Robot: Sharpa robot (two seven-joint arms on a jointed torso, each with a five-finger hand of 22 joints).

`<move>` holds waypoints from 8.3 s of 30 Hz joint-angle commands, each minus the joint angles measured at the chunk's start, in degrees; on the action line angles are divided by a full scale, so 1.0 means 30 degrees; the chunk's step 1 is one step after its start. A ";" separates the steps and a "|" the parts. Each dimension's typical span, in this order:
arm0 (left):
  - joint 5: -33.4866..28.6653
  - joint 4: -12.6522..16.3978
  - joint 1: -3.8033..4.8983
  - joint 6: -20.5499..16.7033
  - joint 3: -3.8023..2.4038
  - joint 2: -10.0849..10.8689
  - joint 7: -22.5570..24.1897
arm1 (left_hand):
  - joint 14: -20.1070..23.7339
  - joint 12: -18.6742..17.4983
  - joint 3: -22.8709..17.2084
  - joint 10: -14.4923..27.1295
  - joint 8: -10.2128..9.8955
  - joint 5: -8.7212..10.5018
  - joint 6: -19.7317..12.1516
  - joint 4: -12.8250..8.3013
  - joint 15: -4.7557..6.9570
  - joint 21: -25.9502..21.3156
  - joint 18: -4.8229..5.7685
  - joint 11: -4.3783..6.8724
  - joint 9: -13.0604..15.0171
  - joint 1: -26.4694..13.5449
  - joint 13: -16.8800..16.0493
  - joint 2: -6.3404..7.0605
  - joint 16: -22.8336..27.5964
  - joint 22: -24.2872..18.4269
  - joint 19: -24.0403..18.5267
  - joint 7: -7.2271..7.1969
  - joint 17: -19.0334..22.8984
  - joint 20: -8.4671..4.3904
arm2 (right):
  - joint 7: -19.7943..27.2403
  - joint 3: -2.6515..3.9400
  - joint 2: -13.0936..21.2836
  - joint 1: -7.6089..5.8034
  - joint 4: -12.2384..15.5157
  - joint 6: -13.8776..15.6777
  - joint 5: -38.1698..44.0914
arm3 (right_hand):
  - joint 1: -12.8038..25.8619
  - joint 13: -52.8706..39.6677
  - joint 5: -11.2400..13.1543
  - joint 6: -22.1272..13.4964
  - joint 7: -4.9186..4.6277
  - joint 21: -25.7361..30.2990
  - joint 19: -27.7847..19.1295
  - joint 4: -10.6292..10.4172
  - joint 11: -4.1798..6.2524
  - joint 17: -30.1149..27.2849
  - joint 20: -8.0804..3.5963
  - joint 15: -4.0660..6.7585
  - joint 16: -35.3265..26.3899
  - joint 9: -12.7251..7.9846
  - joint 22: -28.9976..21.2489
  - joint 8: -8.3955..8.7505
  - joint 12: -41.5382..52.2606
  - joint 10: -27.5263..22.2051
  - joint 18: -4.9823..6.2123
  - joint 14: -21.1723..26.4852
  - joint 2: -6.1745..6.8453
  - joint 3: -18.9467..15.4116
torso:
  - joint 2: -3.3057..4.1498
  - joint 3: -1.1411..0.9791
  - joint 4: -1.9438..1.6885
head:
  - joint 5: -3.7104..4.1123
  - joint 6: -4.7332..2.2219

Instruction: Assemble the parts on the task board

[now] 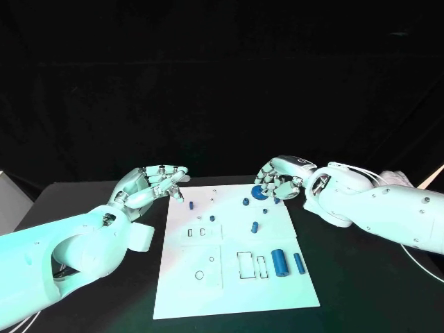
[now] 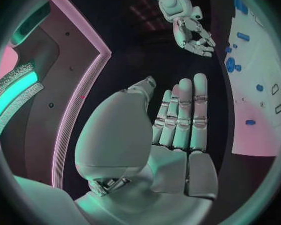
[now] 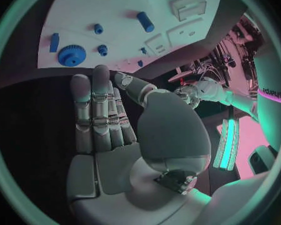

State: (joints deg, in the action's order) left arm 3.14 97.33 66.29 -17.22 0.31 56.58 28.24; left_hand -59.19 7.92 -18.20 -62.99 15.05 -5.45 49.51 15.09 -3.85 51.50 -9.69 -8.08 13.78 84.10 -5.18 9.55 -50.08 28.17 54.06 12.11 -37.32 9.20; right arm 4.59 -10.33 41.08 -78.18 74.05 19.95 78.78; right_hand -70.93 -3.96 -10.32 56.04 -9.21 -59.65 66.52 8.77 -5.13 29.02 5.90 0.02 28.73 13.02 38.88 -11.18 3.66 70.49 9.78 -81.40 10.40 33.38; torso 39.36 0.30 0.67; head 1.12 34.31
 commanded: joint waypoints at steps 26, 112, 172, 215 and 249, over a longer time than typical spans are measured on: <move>0.0681 0.0644 0.0271 0.1208 -0.0215 -0.0043 -0.0366 | -0.0096 -0.0262 0.0090 0.0467 -0.0092 0.0126 -0.0390 -0.0119 -0.0065 0.0938 -0.0260 -0.0027 0.0120 -0.0364 -0.0091 0.0249 -0.0302 0.0576 0.0020 -0.0065 -0.0289 0.0050 | -0.3340 -0.0071 -0.1610 0.0207 -0.0995 -0.1129 0.5676 | 0.0412 0.0082 0.0855 -0.0424 0.0076 -0.1898 0.1796 -0.0661 -0.0083 0.1015 -0.0050 -0.0095 0.1520 0.0455 0.3158 0.0466 -0.0075 -0.1756 -0.0789 -0.0233 0.0711 0.0112 | 0.1217 0.0113 -0.0545 | 0.0191 0.0081; 0.0167 0.0491 0.0521 0.0776 -0.0223 -0.0144 -0.0549 | -0.0033 -0.0239 0.0043 0.0727 -0.0138 0.0131 -0.0580 -0.0228 -0.0118 0.1148 -0.0267 -0.0097 0.0165 -0.0319 -0.0137 0.0071 -0.0269 0.0714 -0.0147 0.0015 -0.0323 0.0105 | -0.4144 0.0050 -0.4719 0.0044 -0.3332 0.3507 0.4820 | -0.0329 -0.0630 0.1911 0.1193 0.0712 -0.4872 0.3619 -0.1566 0.0633 0.2106 -0.0448 0.0476 0.4061 0.3814 0.8094 -0.1763 -0.0024 0.1134 -0.1529 -0.0029 -0.1073 0.1427 | 0.1774 0.0409 -0.0962 | 0.0410 0.0123; 0.0152 0.0229 0.0922 0.0630 -0.0218 -0.0407 -0.0621 | -0.0008 -0.0176 0.0019 0.0784 -0.0127 0.0140 -0.0622 -0.0301 -0.0127 0.1241 -0.0275 -0.0105 0.0202 -0.0288 -0.0179 0.0024 -0.0222 0.0772 -0.0239 0.0021 -0.0319 0.0126 | -0.3873 0.0031 -0.5806 0.0131 -0.4152 0.2516 0.4795 | -0.0150 -0.0594 0.1577 0.0891 0.0584 -0.4758 0.3449 -0.1553 0.0511 0.2101 -0.0359 0.0378 0.4148 0.4108 0.7962 -0.1702 -0.0048 0.0848 -0.1485 0.0092 -0.0896 0.1543 | 0.2303 0.0587 -0.1255 | 0.0468 0.0104; 0.0070 0.0098 0.0926 0.0633 -0.0216 -0.0451 -0.0655 | -0.0001 -0.0153 0.0018 0.0840 -0.0121 0.0146 -0.0646 -0.0325 -0.0135 0.1291 -0.0278 -0.0113 0.0222 -0.0297 -0.0197 0.0004 -0.0197 0.0802 -0.0287 0.0025 -0.0317 0.0136 | -0.3732 -0.0027 -0.6009 0.0130 -0.4429 0.1826 0.4687 | 0.0405 0.0073 0.1997 -0.0498 -0.0102 -0.3027 0.2090 -0.1796 -0.0267 0.1618 0.0195 -0.0221 0.3760 0.4458 0.5877 -0.0436 -0.0060 -0.2004 -0.1036 0.0665 0.0186 0.2107 | 0.2304 0.0582 -0.1220 | 0.0439 0.0255; -0.0076 -0.0755 0.0910 0.1129 -0.0199 -0.0293 -0.0507 | 0.0017 -0.0137 0.0031 0.0890 -0.0119 0.0152 -0.0671 -0.0345 -0.0142 0.1324 -0.0278 -0.0118 0.0237 -0.0310 -0.0210 0.0011 -0.0169 0.0822 -0.0326 0.0024 -0.0312 0.0146 | -0.3716 0.0338 0.1049 -0.0530 0.0159 -0.0069 -0.0671 | -0.1509 -0.7365 0.0531 -0.1239 0.0363 -0.3367 0.3658 -0.4756 0.0789 0.5478 -0.0502 0.0498 0.7457 0.3771 0.8250 0.0854 0.7618 0.0371 -0.1411 -0.0475 0.1595 -0.2627 | 0.1542 0.0357 -0.0541 | 0.0576 0.0087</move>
State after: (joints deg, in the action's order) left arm 3.15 94.98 68.95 -15.23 -0.26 55.75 26.05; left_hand -59.38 7.32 -18.19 -60.71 14.83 -5.18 47.94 14.46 -4.12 55.23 -9.69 -8.29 14.42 83.20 -5.76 9.98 -50.80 30.57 53.64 12.17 -38.20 9.62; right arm -7.37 -9.34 44.16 -79.75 74.98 24.01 80.45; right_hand -75.52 -23.26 -8.45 52.57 -8.09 -69.41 77.19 -5.70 -2.69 43.02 4.40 1.54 48.85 24.14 63.09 -8.28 24.11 73.44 6.15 -82.71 15.51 26.09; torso 44.20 1.52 -1.16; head 2.83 34.56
